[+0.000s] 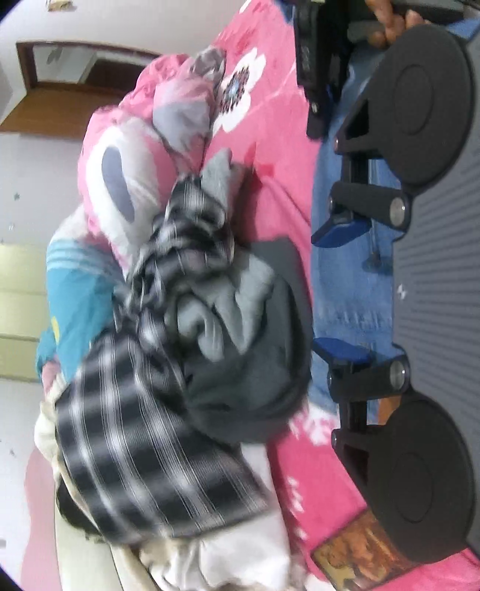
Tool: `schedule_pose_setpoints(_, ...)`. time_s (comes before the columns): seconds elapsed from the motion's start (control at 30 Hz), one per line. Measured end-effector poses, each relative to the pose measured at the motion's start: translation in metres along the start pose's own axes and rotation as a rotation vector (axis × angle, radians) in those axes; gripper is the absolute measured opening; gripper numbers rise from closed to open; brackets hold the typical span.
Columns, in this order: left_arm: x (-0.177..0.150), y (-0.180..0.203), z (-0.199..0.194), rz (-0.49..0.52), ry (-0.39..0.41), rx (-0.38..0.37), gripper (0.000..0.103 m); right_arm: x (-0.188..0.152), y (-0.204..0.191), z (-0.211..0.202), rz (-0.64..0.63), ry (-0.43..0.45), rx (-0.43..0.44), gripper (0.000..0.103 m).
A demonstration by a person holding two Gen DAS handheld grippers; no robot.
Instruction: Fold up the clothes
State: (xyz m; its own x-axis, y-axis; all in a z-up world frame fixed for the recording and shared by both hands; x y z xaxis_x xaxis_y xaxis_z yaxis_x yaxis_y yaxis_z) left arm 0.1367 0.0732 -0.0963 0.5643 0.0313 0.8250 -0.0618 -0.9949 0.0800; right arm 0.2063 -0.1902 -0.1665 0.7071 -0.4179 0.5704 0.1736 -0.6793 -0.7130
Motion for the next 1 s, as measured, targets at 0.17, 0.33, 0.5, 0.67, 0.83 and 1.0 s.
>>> schedule_pose_setpoints(0.17,-0.015,0.008,0.034,-0.089,-0.105,-0.060,0.055,-0.002,0.002,-0.002,-0.022,0.003,-0.024,0.007)
schedule_pose_setpoints(0.33,-0.019,0.004,0.043,-0.126,-0.100,-0.100,0.054,-0.004,0.005,-0.031,-0.078,0.035,-0.109,0.008)
schedule_pose_setpoints(0.5,-0.022,0.006,0.042,-0.091,-0.076,-0.105,0.054,0.002,0.035,-0.099,-0.075,0.134,-0.239,0.009)
schedule_pose_setpoints(0.67,-0.022,0.007,0.040,-0.087,-0.070,-0.106,0.055,0.005,0.047,-0.169,-0.023,0.229,-0.306,0.014)
schedule_pose_setpoints(0.83,-0.018,0.004,0.036,-0.135,-0.080,-0.107,0.058,-0.010,0.049,-0.225,-0.005,0.299,-0.396,0.041)
schedule_pose_setpoints(1.0,-0.008,0.008,0.025,-0.175,-0.063,-0.125,0.060,-0.018,0.078,-0.281,0.097,0.385,-0.466,0.045)
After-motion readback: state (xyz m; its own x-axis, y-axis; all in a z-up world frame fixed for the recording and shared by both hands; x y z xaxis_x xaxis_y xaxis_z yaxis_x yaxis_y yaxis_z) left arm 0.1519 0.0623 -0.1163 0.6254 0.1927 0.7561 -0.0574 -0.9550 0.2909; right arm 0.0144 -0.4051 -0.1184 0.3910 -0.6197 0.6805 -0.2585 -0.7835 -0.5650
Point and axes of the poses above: each gripper's, at about its wrist camera, not at the fingertips, and z roughly the way its jaws point, y to its right, x to its top, the point moved 9 cm from there along z, roughly the way its jaws point
